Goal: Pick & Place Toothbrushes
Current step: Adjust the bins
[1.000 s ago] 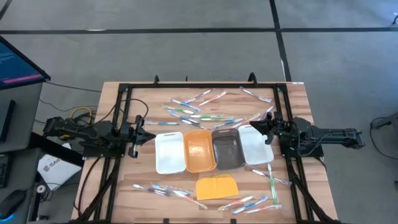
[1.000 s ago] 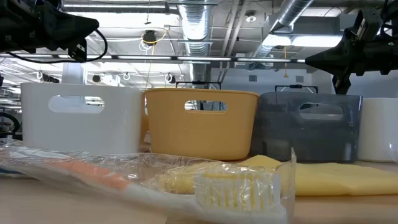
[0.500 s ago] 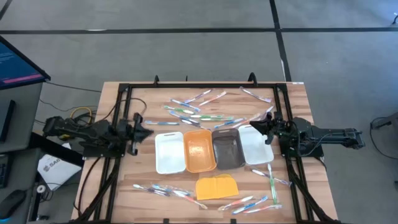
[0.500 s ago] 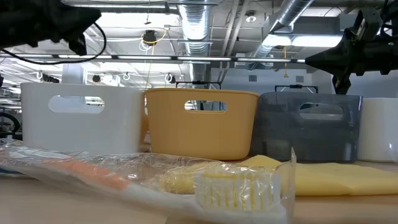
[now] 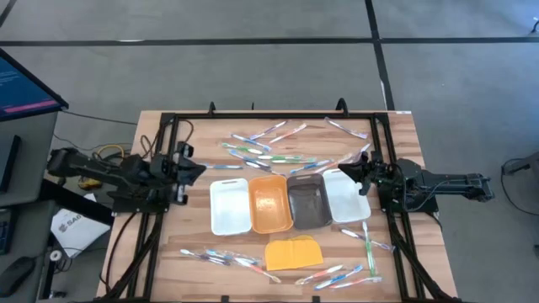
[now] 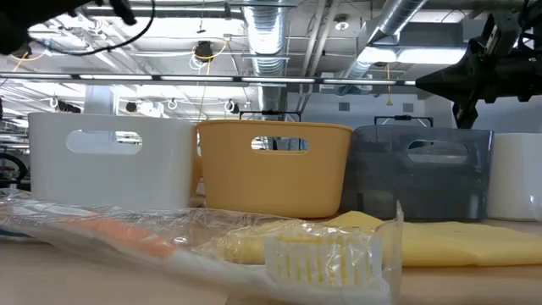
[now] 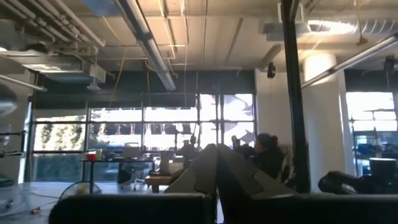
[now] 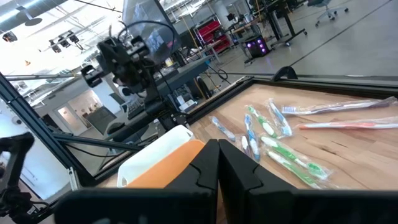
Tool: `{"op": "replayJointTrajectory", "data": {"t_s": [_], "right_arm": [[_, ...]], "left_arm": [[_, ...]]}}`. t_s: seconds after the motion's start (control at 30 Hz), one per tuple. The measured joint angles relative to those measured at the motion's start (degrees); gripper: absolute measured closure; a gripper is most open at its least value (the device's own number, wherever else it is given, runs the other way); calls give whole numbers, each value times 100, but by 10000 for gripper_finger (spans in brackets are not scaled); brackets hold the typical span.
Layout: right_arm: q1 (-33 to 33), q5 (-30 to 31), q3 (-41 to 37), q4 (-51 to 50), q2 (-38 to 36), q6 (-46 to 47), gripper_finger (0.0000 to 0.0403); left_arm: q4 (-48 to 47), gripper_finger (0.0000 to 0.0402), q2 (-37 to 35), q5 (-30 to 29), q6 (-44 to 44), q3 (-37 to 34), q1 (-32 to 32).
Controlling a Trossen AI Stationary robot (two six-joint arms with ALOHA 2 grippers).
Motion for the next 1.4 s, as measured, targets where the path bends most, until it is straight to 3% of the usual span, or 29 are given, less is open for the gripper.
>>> {"op": "replayJointTrajectory", "data": {"t_s": [0.27,0.47,1.4], "right_arm": [[0,0,0,0,0,0,403],[0,0,0,0,0,2,403],[-1,0,0,0,0,2,403]], "left_arm": [[134,401,1301,21,-213,985,-3],[354,401,1729,287,-1158,1409,-168],[463,387,1809,672,-1256,1442,-173]]}}
